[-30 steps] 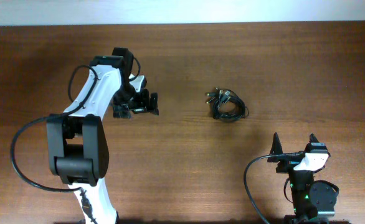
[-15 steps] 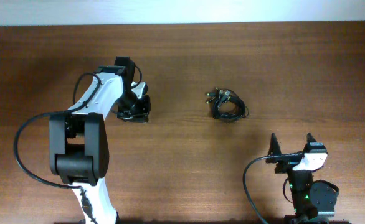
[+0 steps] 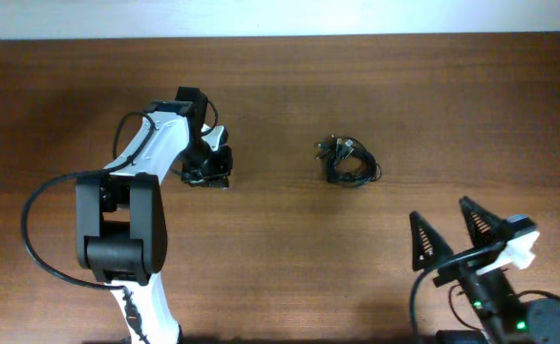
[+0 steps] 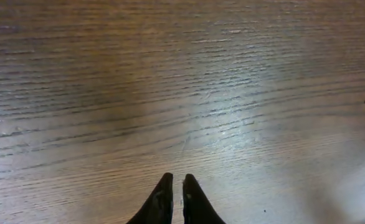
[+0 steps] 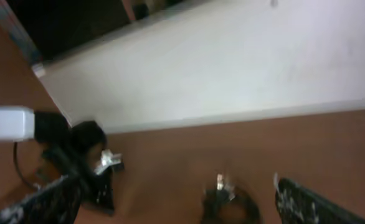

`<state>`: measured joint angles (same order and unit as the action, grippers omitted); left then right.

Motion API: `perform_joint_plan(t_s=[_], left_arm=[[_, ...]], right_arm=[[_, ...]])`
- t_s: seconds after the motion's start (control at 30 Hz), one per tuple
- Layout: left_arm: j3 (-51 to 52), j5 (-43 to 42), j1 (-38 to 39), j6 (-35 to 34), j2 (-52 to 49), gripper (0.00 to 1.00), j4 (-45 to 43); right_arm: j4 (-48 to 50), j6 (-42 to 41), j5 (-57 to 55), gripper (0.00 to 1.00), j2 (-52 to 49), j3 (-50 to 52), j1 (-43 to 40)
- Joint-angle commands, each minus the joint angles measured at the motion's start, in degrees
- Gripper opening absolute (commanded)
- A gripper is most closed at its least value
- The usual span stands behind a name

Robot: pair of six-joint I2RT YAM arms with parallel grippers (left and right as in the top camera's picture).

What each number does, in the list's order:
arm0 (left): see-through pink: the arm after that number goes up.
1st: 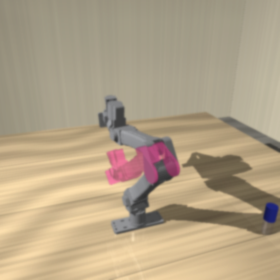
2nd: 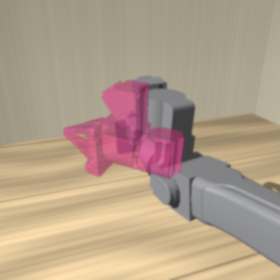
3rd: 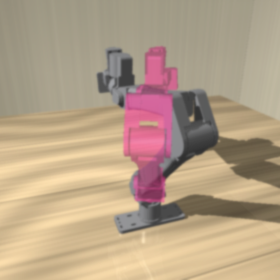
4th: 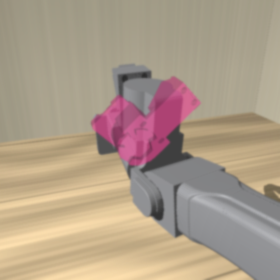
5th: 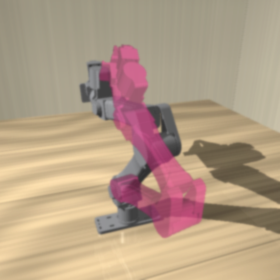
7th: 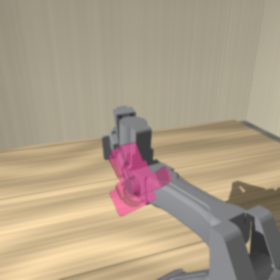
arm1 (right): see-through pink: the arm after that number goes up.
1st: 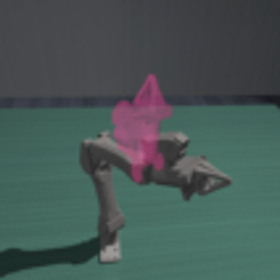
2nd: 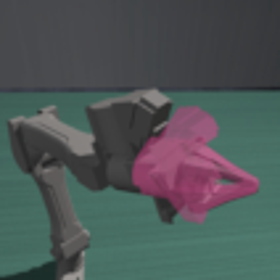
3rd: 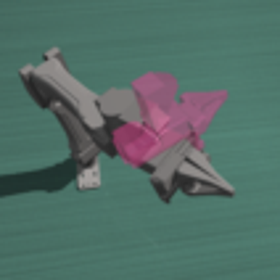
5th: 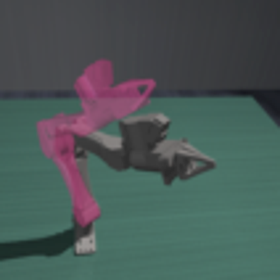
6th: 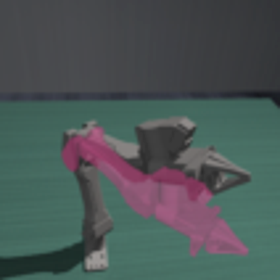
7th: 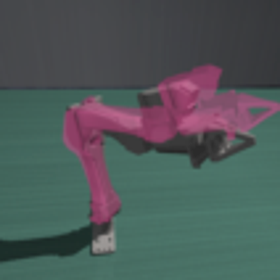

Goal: Untangle cables
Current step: 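Raise the left arm and move its gripper left of the cable bundle, then reach the right gripper forward and grasp the black cable bundle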

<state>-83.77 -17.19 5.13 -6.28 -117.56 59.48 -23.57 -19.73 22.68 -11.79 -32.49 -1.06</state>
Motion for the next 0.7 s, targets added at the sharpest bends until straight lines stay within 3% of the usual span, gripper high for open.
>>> perform_joint_plan(t_s=[0.0,0.17,0.27,0.4,0.47,0.57,0.63,0.67], left_arm=[[0.4,-0.7,0.1,-0.1,-0.2,0.10,0.0],[0.4,-0.7,0.1,-0.2,-0.2,0.13,-0.1],[0.4,-0.7,0.1,-0.2,-0.2,0.15,-0.1],[0.4,-0.7,0.1,-0.2,-0.2,0.16,-0.1],[0.4,-0.7,0.1,-0.2,-0.2,0.17,-0.1],[0.4,-0.7,0.1,-0.2,-0.2,0.17,-0.1],[0.4,-0.7,0.1,-0.2,-0.2,0.17,-0.1],[0.4,-0.9,0.1,-0.2,-0.2,0.18,-0.1]], right_arm=[[-9.8,-0.5,0.9,0.98,-11.4,-11.9,0.3],[-31.7,-0.5,1.7,0.98,-34.5,-28.2,0.3],[-32.1,-0.5,9.6,0.98,-44.9,-28.8,0.3],[-31.7,-0.5,11.5,0.96,-58.5,-28.8,0.3],[-31.3,-0.5,11.4,0.78,-64.2,-28.8,0.3],[-27.6,-0.5,11.4,0.28,-72.5,-28.8,0.3],[-25.2,-0.5,11.4,0.07,-76.4,-28.8,0.3],[-23.0,-1.0,11.4,0.04,-79.9,-28.8,0.3]])
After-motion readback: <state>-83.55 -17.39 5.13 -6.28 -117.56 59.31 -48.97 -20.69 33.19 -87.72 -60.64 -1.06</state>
